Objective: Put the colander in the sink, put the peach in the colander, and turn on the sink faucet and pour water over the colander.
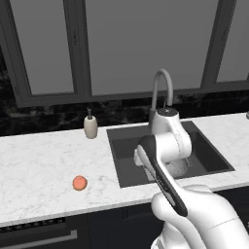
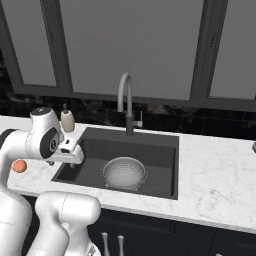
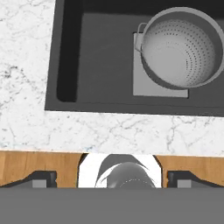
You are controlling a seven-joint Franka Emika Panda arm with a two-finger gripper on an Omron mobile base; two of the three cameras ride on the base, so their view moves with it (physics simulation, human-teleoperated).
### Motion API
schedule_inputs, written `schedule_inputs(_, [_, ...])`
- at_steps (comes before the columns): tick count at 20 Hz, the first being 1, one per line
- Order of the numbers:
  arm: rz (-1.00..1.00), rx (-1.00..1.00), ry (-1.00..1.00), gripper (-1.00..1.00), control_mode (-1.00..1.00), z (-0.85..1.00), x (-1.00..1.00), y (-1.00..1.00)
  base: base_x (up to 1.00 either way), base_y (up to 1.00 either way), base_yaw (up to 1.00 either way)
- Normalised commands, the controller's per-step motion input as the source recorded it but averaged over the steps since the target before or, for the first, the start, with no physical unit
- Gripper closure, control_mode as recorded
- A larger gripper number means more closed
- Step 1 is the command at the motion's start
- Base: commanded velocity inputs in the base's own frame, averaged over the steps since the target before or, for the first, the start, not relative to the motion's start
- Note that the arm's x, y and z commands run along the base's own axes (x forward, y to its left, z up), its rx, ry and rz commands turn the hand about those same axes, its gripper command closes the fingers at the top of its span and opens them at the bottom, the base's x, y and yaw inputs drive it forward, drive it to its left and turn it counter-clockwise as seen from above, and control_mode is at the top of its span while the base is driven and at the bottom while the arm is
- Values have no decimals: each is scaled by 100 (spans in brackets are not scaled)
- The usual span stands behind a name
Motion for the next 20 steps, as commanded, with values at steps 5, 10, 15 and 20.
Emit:
schedule_inputs(5, [-5, 0, 6, -100, -100, 33, 0, 64, 0, 0, 0])
schedule_inputs(10, [0, 0, 9, -100, -100, 10, 0, 57, 0, 0, 0])
schedule_inputs(15, [2, 0, 13, -100, -100, 0, 5, 41, 0, 0, 0])
schedule_inputs(20, [3, 0, 4, -100, -100, -3, 5, 41, 0, 0, 0])
